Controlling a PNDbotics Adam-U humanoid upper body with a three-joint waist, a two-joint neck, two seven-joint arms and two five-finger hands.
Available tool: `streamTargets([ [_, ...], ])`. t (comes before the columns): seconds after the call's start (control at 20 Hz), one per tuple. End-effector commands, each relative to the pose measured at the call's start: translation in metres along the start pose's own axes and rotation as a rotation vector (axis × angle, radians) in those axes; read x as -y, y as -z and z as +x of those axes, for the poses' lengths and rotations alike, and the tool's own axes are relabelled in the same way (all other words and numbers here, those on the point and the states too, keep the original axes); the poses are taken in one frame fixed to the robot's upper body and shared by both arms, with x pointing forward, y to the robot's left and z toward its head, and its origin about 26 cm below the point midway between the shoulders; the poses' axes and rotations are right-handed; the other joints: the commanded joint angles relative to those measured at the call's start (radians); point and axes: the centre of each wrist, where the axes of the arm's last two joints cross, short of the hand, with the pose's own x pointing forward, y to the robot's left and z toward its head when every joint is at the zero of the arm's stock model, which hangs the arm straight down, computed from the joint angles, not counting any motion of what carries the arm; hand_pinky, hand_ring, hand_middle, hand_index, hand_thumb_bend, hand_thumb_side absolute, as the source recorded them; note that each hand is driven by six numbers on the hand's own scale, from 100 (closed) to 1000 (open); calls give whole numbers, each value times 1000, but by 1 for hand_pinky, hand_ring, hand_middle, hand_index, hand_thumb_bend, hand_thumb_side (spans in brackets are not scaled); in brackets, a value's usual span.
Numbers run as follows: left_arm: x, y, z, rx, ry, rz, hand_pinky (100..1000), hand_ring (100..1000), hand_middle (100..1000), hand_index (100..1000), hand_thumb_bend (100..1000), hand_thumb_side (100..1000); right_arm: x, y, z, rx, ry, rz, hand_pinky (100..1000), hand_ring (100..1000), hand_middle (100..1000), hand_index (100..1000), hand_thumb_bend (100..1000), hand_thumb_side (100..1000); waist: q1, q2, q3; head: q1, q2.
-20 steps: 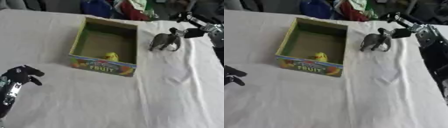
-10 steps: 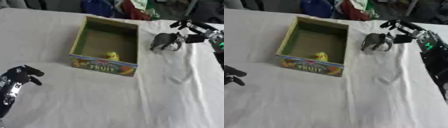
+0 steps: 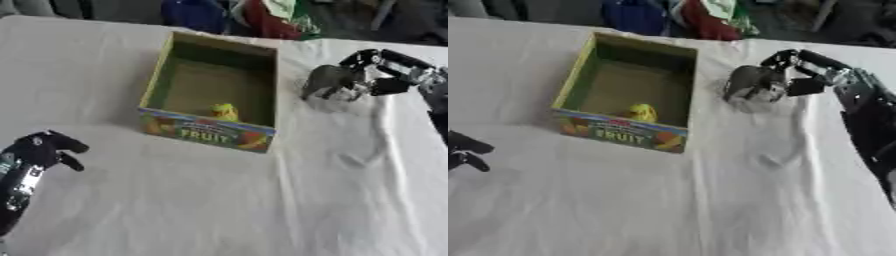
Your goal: Pick up objects on the table and place them in the box.
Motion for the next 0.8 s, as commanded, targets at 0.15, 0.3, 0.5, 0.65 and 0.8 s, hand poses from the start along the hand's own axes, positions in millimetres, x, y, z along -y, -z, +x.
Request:
streamTargets([
  [0.15,-3,2,6,22,22,-5,536,694,563,681,100,802,7,-1,0,64,-78,112,836,895,812,864,348,818,6,-12,2,-3,2],
  [0.3,-3,2,6,22,22,-5,536,694,563,681,100,803,3,1,1,64,-88,130,835,894,808,857,354,818,6,-10,2,-3,1],
  [0.5,-3,2,6,23,22,-4,536,694,563,681,100,803,-2,3,2,63,-98,145,835,894,804,850,349,810,6,-10,2,-2,0],
  [0.65,-3,2,6,22,22,-4,536,694,563,681,100,803,-4,5,3,63,-105,150,835,892,800,840,348,802,7,-9,2,-1,-2],
  [0.8,-3,2,6,22,22,-2,535,695,563,681,100,803,-6,10,5,67,-111,150,832,887,791,819,331,770,7,-10,0,-1,-3],
])
